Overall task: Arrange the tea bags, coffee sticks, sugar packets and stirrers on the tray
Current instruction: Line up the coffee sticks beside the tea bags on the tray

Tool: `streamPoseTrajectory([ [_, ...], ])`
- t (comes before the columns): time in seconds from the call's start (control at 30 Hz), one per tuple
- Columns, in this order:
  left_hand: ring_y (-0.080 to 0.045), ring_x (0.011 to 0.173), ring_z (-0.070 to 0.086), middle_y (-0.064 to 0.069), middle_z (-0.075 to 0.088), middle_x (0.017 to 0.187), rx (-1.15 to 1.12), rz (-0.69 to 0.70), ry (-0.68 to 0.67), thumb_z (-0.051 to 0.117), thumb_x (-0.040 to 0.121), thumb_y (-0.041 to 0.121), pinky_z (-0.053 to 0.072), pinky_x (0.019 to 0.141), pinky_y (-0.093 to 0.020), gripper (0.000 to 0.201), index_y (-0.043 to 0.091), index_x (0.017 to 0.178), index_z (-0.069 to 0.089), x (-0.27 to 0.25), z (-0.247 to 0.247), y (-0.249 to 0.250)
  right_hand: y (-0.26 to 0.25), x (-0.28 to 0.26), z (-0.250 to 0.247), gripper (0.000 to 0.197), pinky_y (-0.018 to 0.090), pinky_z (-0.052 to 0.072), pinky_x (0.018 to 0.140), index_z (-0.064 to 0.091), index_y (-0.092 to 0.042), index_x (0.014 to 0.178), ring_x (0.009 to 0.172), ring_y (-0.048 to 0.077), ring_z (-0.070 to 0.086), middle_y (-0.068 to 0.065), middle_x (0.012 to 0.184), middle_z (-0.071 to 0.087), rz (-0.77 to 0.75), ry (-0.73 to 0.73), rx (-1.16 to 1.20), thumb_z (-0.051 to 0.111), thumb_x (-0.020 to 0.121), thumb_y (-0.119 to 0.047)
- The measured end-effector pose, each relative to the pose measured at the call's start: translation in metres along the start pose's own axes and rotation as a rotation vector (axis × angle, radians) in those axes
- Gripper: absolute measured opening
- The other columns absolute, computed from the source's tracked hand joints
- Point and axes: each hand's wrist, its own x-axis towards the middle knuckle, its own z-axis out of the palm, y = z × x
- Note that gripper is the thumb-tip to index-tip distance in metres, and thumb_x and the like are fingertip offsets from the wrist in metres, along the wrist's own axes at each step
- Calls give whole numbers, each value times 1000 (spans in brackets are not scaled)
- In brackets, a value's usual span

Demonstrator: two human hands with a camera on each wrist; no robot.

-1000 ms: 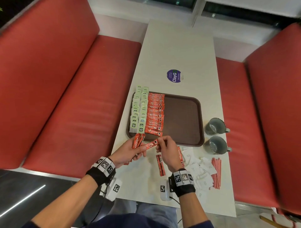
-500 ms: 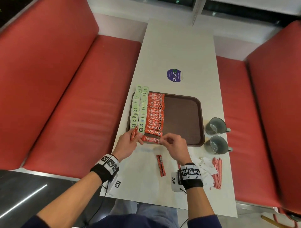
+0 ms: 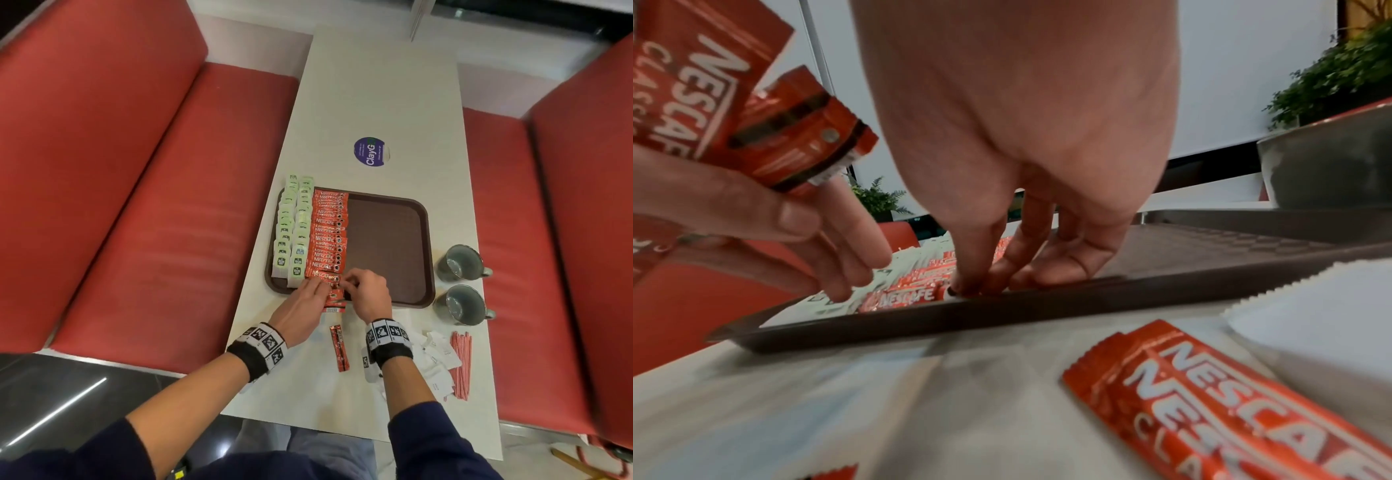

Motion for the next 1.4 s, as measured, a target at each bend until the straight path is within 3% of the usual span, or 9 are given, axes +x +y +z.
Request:
streamPoseTrajectory([
  [0.2, -32, 127, 51, -15, 46, 140, 131, 5, -35, 65, 94, -5, 49, 112, -46, 49, 3, 141, 52, 15, 8, -4, 1, 9, 6, 7, 43, 62, 80, 72, -30, 97, 90, 19, 70, -6, 99, 73, -34, 7, -18, 72, 103, -34],
  [0.43, -31, 131, 46, -15, 43, 144, 154, -20, -19, 67, 91, -6, 48, 115, -45, 59, 2, 147, 50, 23, 6, -7, -2, 11, 9, 9, 38, 54, 76, 67, -27, 97, 89, 19, 65, -7, 98, 64, -63, 87, 26, 70, 105, -30],
  [0.77, -32, 137, 43, -16, 42, 146, 170, -50, -17, 66, 94, -3, 46, 115, -42, 57, 3, 148, 48, 30, 4, -6, 1, 22, 17, 12, 37, 57, 77, 64, -26, 98, 85, 14, 65, -7, 94, 64, -97, 153, 87, 75, 102, -26],
  [0.93, -32, 133, 46, -15, 43, 145, 177, -65, -23, 68, 93, -3, 51, 108, -41, 57, 4, 147, 49, 36, 2, -6, 0, 28, 18, 10, 35, 56, 79, 65, -22, 101, 86, 16, 65, -3, 96, 65, -105, 159, 120, 76, 102, -22],
  [1.23, -32, 134, 45, -16, 40, 145, 179, -69, 1, 68, 91, -6, 51, 113, -44, 59, 2, 146, 48, 43, 0, -9, -2, 30, 18, 12, 29, 51, 79, 66, -22, 105, 88, 14, 64, -1, 100, 66, -104, 158, 112, 75, 101, -18],
  [1.4, -31, 134, 47, -16, 41, 145, 142, -64, 26, 67, 92, -6, 51, 113, -44, 58, 2, 146, 47, 39, -1, -10, -2, 28, 21, 19, 34, 58, 83, 64, -22, 110, 90, 14, 64, -2, 103, 65, -108, 180, 117, 77, 99, -14],
])
